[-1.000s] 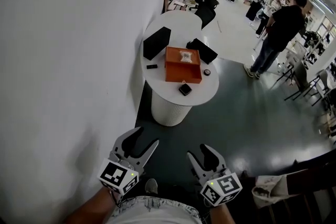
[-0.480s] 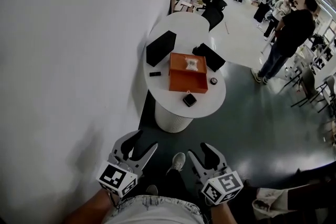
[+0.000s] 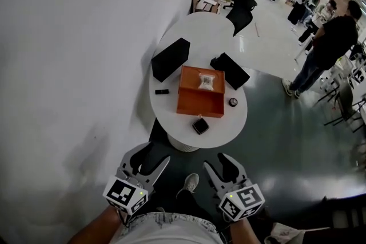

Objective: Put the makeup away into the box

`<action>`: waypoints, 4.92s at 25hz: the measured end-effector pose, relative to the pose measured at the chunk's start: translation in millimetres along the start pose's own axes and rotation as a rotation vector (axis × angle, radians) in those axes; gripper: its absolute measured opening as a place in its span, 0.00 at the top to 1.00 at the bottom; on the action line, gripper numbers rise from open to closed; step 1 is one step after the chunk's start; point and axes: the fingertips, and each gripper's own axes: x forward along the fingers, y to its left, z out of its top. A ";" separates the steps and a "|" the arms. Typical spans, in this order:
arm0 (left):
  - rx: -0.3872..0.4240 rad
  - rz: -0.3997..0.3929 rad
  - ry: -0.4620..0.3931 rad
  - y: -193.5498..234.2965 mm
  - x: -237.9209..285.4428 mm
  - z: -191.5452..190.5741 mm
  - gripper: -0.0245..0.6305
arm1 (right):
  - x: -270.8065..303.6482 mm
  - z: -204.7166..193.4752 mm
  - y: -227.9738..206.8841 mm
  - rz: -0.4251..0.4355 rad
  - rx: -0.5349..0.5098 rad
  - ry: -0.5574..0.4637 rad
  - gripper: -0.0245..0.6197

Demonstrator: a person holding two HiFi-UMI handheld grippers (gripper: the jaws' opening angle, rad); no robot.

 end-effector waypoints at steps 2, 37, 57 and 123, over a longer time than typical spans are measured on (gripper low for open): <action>0.003 0.010 0.010 2.7 22.7 1.1 0.59 | 9.2 6.5 -21.3 0.012 0.003 0.009 0.62; -0.006 -0.013 0.138 49.8 194.5 -26.8 0.59 | 107.4 12.1 -161.9 0.010 0.025 0.111 0.62; -0.074 -0.107 0.273 97.3 201.8 -99.9 0.59 | 173.1 -75.3 -168.2 -0.060 0.004 0.319 0.56; -0.158 0.026 0.248 161.6 186.6 -104.6 0.59 | 247.2 -61.3 -168.9 -0.010 -0.229 0.493 0.43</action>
